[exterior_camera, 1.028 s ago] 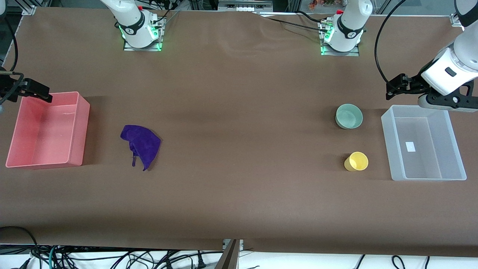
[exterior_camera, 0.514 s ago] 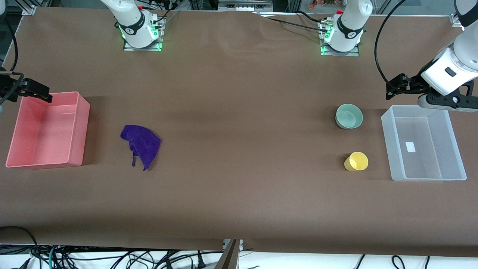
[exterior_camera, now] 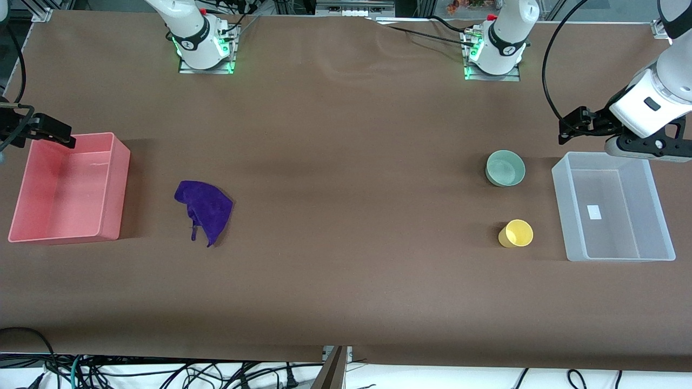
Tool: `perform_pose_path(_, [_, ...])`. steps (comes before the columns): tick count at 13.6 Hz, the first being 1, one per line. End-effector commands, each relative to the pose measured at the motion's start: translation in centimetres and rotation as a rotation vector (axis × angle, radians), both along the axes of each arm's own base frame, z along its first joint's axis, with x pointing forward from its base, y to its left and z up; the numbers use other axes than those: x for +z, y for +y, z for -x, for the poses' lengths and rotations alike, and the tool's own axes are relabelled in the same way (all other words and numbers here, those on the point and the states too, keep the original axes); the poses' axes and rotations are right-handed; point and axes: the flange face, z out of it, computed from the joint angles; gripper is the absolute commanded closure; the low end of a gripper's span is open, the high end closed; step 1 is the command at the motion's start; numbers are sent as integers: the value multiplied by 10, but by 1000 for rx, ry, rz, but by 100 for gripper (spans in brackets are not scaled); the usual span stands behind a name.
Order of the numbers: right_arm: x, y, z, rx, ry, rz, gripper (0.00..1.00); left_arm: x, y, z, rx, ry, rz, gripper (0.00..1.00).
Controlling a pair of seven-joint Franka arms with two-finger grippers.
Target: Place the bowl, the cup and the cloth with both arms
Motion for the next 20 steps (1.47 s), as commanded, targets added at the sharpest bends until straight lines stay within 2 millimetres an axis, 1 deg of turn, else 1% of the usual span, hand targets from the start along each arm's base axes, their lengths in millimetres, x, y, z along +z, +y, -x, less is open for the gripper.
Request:
perform_pose_path(1, [4,-2,0,12,-11,4,0,2,-1,3,12,5,9,0])
perform_pose_path(14, [4,-1,0,14,-12,2,0,2,1,3,12,5,9,0])
perform_pose_path(18, [-2,3,-3,12,-2,-2,0,1,3,3,11,8,9,0])
perform_pose_path(20, [-9,3,-6,11,11,-6,0,1,4,3,14,8,9,0])
